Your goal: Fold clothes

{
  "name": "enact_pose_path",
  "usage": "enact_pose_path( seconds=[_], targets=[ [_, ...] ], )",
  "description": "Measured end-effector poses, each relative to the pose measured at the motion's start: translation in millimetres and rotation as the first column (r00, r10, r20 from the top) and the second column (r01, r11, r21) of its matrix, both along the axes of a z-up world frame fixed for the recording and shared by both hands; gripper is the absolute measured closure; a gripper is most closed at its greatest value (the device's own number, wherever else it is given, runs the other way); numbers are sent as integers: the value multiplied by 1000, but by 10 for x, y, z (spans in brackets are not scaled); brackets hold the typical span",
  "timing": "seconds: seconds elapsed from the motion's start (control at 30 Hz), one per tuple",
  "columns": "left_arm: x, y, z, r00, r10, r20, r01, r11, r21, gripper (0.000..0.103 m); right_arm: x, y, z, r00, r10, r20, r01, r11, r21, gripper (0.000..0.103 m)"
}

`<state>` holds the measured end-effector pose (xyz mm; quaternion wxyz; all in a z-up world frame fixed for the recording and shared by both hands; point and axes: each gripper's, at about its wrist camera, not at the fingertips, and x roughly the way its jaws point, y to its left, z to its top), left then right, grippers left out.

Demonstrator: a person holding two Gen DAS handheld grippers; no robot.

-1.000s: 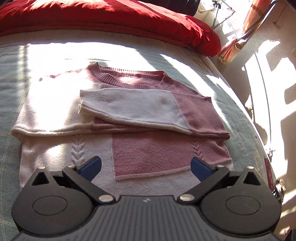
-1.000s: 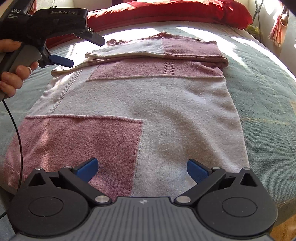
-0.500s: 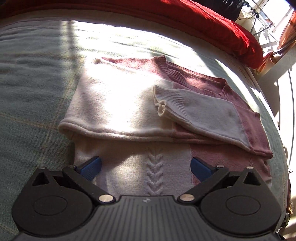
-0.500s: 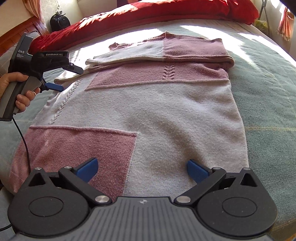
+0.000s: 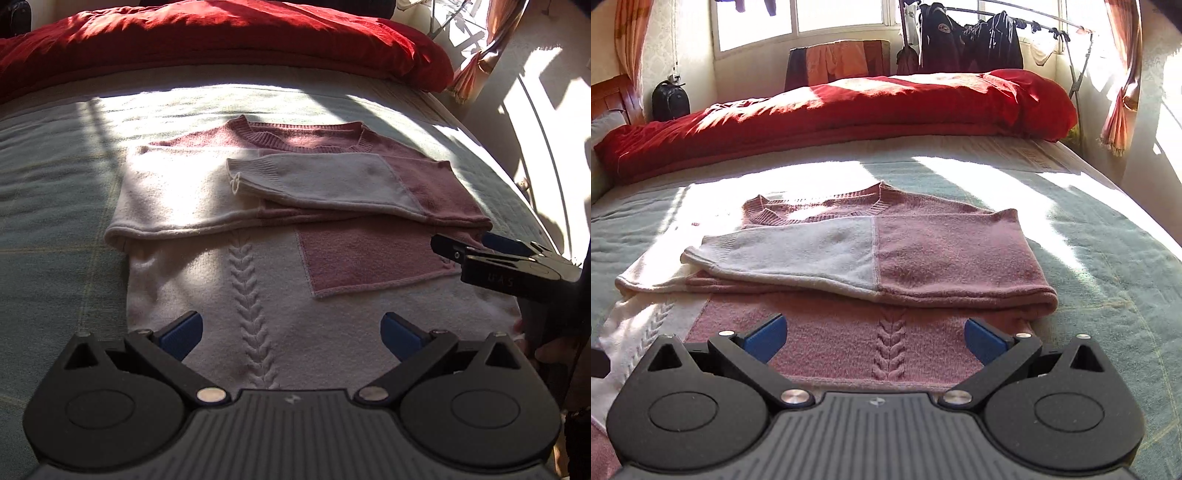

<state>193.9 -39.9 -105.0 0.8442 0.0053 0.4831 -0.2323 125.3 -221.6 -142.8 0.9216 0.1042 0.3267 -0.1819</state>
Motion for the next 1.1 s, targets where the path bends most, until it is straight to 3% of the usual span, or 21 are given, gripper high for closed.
enact_pose_path(
  seconds=[0.13, 0.37, 0.53, 0.7, 0.8, 0.87, 0.97, 1.03, 1.1],
  targets=[
    [-55, -19, -25, 1000, -30, -9, 30, 997, 65, 1, 131, -276, -233, 999, -22, -43, 27, 993, 116, 0],
    [-70, -255, -4, 994, -104, 20, 102, 992, 77, 1, -289, -550, -278, 997, -76, -4, 76, 988, 132, 0],
    [-213, -438, 22, 985, -171, 31, 168, 983, 71, 1, -460, -526, -158, 997, -47, 60, 27, 953, 302, 0],
    [-452, -405, 236, 971, -220, 93, 212, 973, 90, 1, -564, -515, -172, 998, -29, -47, 42, 949, 314, 0],
    [-597, -335, 419, 958, -247, 142, 233, 966, 109, 1, -689, -577, 34, 997, -14, -77, 37, 952, 304, 0],
    [-695, -291, 554, 946, -272, 178, 251, 959, 131, 1, -771, -593, 250, 996, 35, -85, -9, 959, 284, 0],
    [-838, -291, 697, 913, -342, 223, 304, 934, 187, 1, -887, -498, 604, 977, 197, -85, -169, 950, 264, 0],
    [-960, -326, 726, 884, -413, 218, 364, 902, 231, 1, -954, -380, 727, 941, 326, -87, -286, 908, 305, 0],
    [-1105, -384, 643, 862, -470, 192, 416, 870, 263, 1, -1030, -218, 746, 888, 453, -73, -394, 834, 387, 0]
  ],
)
